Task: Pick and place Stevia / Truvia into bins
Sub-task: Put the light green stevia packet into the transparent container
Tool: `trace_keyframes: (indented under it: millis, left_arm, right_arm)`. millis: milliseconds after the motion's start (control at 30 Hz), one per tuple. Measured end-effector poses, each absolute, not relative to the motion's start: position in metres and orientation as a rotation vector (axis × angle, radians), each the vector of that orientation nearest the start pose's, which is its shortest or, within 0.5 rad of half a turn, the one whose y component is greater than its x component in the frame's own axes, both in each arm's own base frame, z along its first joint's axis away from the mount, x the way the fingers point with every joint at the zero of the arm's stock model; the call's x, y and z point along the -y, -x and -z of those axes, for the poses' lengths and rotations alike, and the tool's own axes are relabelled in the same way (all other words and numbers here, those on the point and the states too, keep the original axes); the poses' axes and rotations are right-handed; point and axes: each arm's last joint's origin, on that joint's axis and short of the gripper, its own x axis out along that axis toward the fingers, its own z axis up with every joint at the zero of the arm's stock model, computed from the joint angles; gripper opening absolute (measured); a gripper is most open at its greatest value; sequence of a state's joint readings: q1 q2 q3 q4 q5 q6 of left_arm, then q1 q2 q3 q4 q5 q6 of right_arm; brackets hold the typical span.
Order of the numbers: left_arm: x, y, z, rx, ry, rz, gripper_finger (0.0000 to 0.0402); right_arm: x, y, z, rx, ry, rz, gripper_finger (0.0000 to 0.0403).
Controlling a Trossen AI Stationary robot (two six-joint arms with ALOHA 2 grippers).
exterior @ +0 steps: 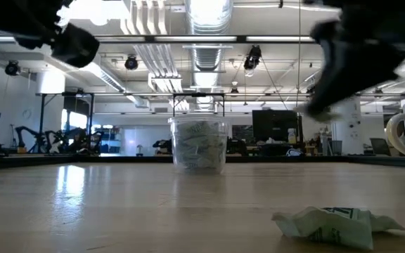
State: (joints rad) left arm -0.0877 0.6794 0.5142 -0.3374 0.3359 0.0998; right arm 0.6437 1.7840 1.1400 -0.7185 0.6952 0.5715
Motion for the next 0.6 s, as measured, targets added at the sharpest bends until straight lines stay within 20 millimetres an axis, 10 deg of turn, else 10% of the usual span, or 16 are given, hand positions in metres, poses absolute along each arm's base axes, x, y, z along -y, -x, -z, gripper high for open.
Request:
trace_keyframes:
  millis: [200, 600]
  left_arm:
    - [0.027, -0.151, -0.220, -0.631, 0.066, 0.426, 0.0203]
    - [0.057, -0.171, -0.187, -0.873, 0.166, 0.330, 0.0203]
  right_arm:
    - [-0.169, -0.296, -0.197, -0.790, 0.563, 0.491, 0.0009]
    - [-0.092, -0.355, -0.201, -0.837, 0.502, 0.302, 0.0008]
